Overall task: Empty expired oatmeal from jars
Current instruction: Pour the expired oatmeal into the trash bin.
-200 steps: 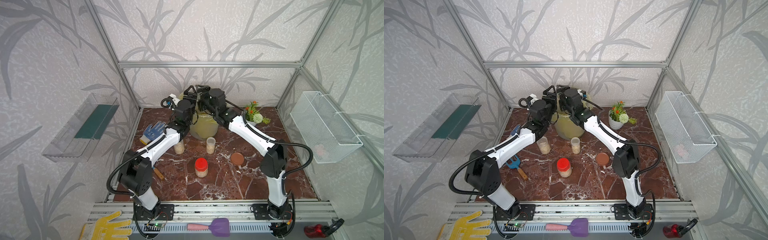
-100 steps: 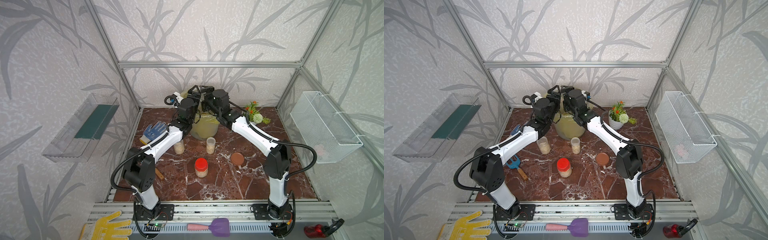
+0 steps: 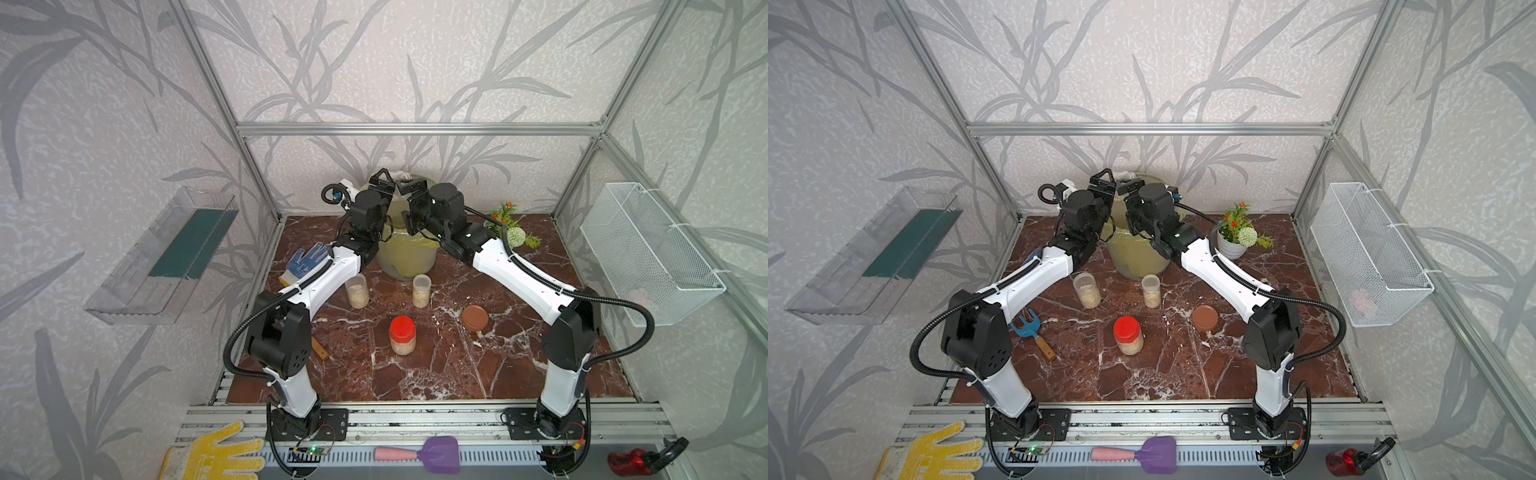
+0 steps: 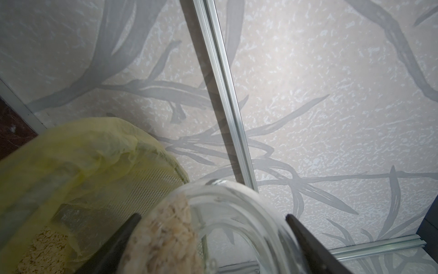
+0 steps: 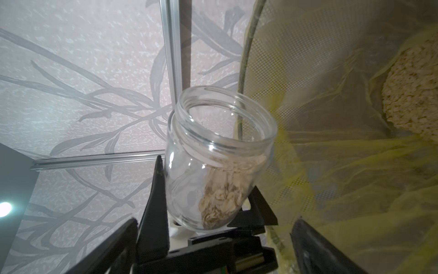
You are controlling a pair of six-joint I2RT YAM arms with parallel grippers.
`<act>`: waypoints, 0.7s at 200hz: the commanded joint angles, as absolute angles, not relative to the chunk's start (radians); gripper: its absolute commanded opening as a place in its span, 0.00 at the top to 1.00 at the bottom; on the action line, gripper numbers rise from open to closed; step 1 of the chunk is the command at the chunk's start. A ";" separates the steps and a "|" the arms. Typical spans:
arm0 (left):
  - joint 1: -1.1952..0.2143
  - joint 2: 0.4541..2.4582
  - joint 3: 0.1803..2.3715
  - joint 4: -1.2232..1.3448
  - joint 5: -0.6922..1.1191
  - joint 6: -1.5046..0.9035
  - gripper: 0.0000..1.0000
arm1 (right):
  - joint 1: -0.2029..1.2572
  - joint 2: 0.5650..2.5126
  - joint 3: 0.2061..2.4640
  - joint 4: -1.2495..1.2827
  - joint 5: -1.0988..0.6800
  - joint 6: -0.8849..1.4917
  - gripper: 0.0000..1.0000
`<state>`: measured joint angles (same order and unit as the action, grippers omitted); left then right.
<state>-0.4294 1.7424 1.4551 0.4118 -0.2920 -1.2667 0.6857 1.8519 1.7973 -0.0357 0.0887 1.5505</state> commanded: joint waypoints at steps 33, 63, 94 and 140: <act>-0.400 1.683 1.560 0.242 -0.223 -1.170 1.00 | 0.635 1.635 1.676 -0.108 0.079 1.420 0.01; -0.371 1.675 1.625 0.109 -0.157 -1.095 1.00 | 0.586 1.532 1.595 -0.148 0.058 1.351 0.01; -0.350 1.726 1.808 -0.126 -0.052 -0.955 1.00 | 0.517 1.420 1.516 -0.242 0.007 1.267 0.01; -0.340 1.828 2.030 -0.383 0.031 -0.765 1.00 | 0.419 1.252 1.342 -0.328 -0.046 1.115 0.01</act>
